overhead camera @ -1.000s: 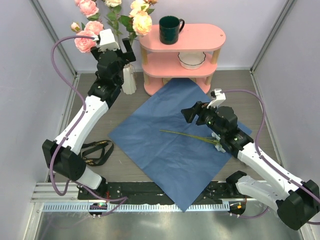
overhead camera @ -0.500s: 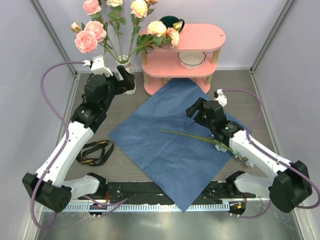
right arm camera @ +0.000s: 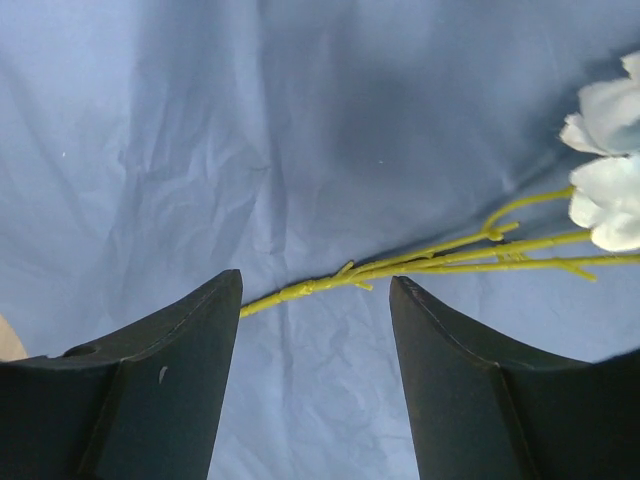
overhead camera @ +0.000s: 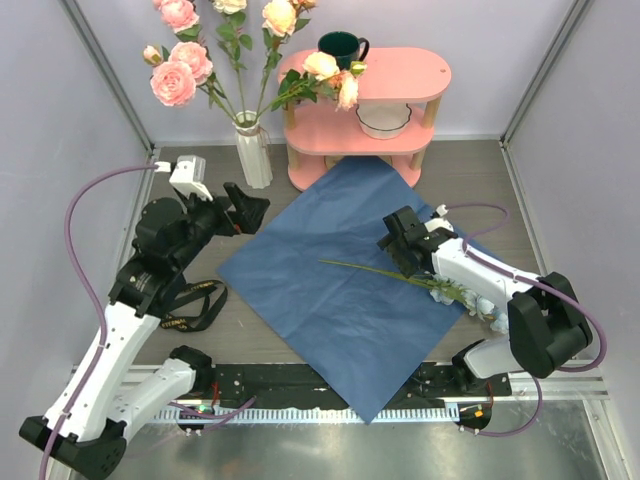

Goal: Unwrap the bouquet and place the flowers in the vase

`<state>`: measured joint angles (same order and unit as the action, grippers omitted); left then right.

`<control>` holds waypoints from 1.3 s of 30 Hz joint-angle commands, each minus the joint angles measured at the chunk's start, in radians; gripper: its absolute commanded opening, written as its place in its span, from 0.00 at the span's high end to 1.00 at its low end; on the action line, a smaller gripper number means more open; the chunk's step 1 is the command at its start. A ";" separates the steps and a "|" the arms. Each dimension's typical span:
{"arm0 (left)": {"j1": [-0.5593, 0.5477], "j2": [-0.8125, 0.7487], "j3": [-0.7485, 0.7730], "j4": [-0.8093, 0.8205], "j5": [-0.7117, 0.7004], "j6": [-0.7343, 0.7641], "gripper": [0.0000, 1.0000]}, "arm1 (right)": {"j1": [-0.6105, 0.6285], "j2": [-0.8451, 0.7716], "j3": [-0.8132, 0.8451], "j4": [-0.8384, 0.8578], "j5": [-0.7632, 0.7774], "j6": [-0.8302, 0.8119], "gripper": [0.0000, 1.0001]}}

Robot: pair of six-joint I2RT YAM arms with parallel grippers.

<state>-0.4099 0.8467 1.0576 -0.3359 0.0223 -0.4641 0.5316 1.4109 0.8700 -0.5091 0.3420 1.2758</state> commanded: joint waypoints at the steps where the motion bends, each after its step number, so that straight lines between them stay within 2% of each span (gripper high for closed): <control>1: 0.005 -0.034 -0.044 -0.028 0.131 0.062 0.01 | 0.001 -0.030 -0.008 -0.084 0.083 0.222 0.34; 6: 0.005 0.012 -0.067 -0.051 0.228 0.093 0.02 | -0.019 -0.009 -0.006 -0.239 0.117 0.365 0.37; 9: 0.005 0.044 -0.076 -0.060 0.274 0.120 0.02 | -0.025 -0.004 -0.025 -0.264 0.141 0.401 0.38; 14: 0.005 0.072 -0.119 -0.029 0.312 0.130 0.03 | -0.035 -0.006 -0.048 -0.287 0.118 0.447 0.48; 28: 0.003 0.092 -0.171 0.014 0.350 0.102 0.05 | -0.039 0.034 -0.091 -0.250 0.130 0.517 0.49; 39: 0.034 0.143 -0.183 0.043 0.387 0.082 0.07 | -0.064 0.060 -0.105 -0.172 0.137 0.499 0.57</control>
<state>-0.4026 0.9718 0.8833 -0.3481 0.3668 -0.3637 0.4778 1.4624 0.7666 -0.7132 0.4191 1.7607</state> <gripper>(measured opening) 0.937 0.448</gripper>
